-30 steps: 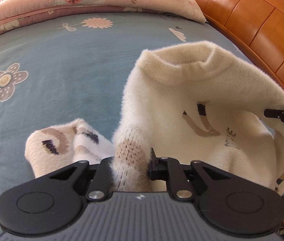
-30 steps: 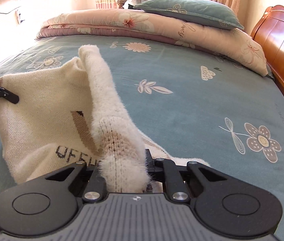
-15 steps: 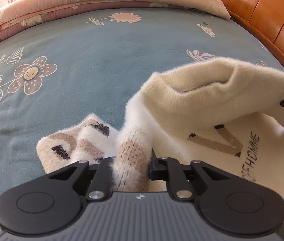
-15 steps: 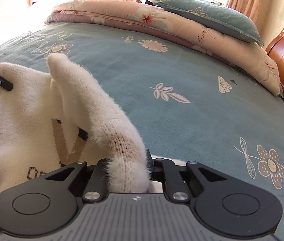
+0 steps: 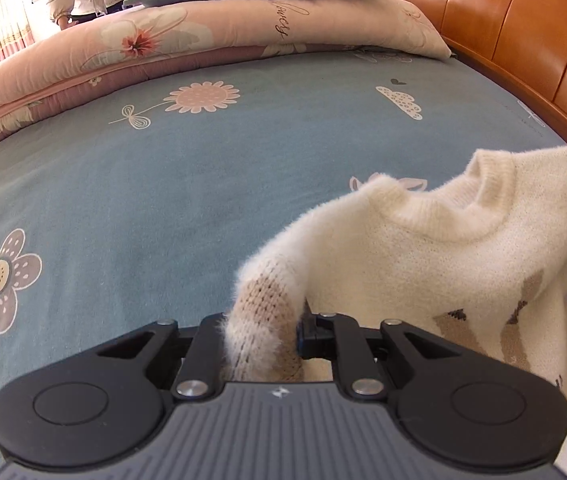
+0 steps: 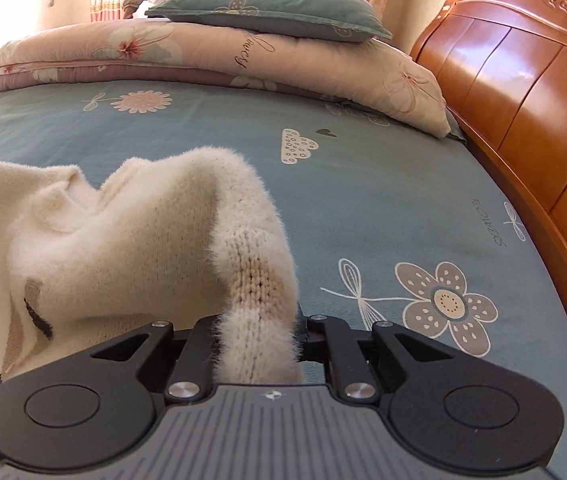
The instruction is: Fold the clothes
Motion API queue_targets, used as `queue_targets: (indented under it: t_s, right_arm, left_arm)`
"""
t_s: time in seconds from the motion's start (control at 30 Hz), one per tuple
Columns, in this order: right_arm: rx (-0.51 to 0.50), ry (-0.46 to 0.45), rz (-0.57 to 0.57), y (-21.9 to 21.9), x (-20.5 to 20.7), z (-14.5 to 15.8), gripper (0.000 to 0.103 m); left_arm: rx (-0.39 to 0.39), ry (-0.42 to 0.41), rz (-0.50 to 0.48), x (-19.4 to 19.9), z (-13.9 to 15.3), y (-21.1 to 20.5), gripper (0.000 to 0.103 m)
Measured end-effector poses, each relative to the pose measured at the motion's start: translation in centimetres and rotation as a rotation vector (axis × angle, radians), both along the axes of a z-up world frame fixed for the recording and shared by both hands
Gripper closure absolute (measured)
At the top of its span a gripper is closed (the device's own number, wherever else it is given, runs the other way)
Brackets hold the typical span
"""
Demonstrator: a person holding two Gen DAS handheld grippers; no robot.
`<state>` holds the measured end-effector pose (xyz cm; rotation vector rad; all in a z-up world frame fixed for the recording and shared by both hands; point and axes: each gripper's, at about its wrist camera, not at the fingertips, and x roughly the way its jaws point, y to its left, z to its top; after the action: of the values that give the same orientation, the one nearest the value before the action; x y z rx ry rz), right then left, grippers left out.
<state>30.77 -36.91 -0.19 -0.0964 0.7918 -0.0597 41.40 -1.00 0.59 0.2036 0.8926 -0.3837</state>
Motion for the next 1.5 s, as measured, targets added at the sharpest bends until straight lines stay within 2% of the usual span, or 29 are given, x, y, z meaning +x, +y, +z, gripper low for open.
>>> queue_targets:
  t_s: [0.17, 0.27, 0.4, 0.47, 0.53, 0.6, 0.73, 0.83, 0.9, 1.0, 1.03, 1.13, 1.23, 1.3, 1.4, 1.5]
  right_arm:
    - [0.011, 0.068, -0.038, -1.1, 3.7, -3.9, 0.087]
    - [0.012, 0.115, -0.045, -1.1, 5.3, -6.4, 0.087]
    - [0.024, 0.123, -0.056, -1.0, 5.9, -8.3, 0.084]
    - [0.027, 0.122, -0.055, -1.1, 5.8, -8.5, 0.083]
    - [0.013, 0.120, -0.035, -1.1, 5.5, -8.2, 0.077]
    - [-0.001, 0.119, -0.034, -1.2, 4.7, -7.5, 0.061]
    - [0.051, 0.100, -0.045, -1.7, 2.6, -5.4, 0.055]
    - [0.061, 0.084, -0.056, -1.6, 0.5, -3.6, 0.053]
    - [0.046, 0.080, -0.059, -1.3, -1.0, -2.5, 0.051]
    - [0.037, 0.072, -0.047, -0.5, -3.3, -1.0, 0.048]
    - [0.029, 0.069, -0.045, -0.3, -4.1, -0.5, 0.047]
    - [0.020, 0.071, -0.034, 0.5, -6.6, 0.6, 0.043]
    - [0.005, 0.089, -0.014, 1.6, -9.1, 0.9, 0.043]
    - [0.016, 0.113, 0.000, 2.2, -10.7, 0.6, 0.043]
    - [0.065, 0.161, 0.017, 3.3, -12.9, -0.3, 0.043]
    - [0.109, 0.200, 0.034, 4.5, -14.6, -1.4, 0.043]
  left_arm:
    - [0.019, 0.016, 0.045, 3.3, -2.5, -1.6, 0.090]
    - [0.028, 0.014, 0.045, 3.3, -2.8, -1.7, 0.090]
    - [0.041, 0.012, 0.046, 3.2, -3.3, -1.7, 0.089]
    - [0.048, 0.011, 0.046, 3.1, -3.6, -1.8, 0.083]
    - [0.055, 0.010, 0.047, 3.1, -3.8, -1.8, 0.083]
    - [0.061, 0.008, 0.047, 3.0, -4.0, -1.8, 0.079]
    - [0.072, 0.005, 0.047, 2.7, -4.4, -1.9, 0.063]
    - [0.057, -0.016, 0.039, 0.4, -2.0, -1.2, 0.060]
    - [0.046, -0.030, 0.033, -1.2, -0.5, -0.8, 0.053]
    - [0.032, -0.052, 0.005, -4.1, 1.2, -0.1, 0.052]
    - [0.034, -0.063, 0.000, -5.0, 1.7, 0.2, 0.050]
    - [0.046, -0.089, 0.003, -7.9, 2.7, 0.9, 0.034]
    - [0.088, -0.136, -0.029, -10.6, 3.5, 1.1, 0.032]
    - [0.078, -0.115, -0.026, -11.9, 3.7, 1.3, 0.031]
    - [0.000, -0.032, -0.034, -14.0, 3.3, 1.8, 0.031]
    - [-0.037, 0.031, -0.043, -16.1, 1.8, 1.7, 0.030]
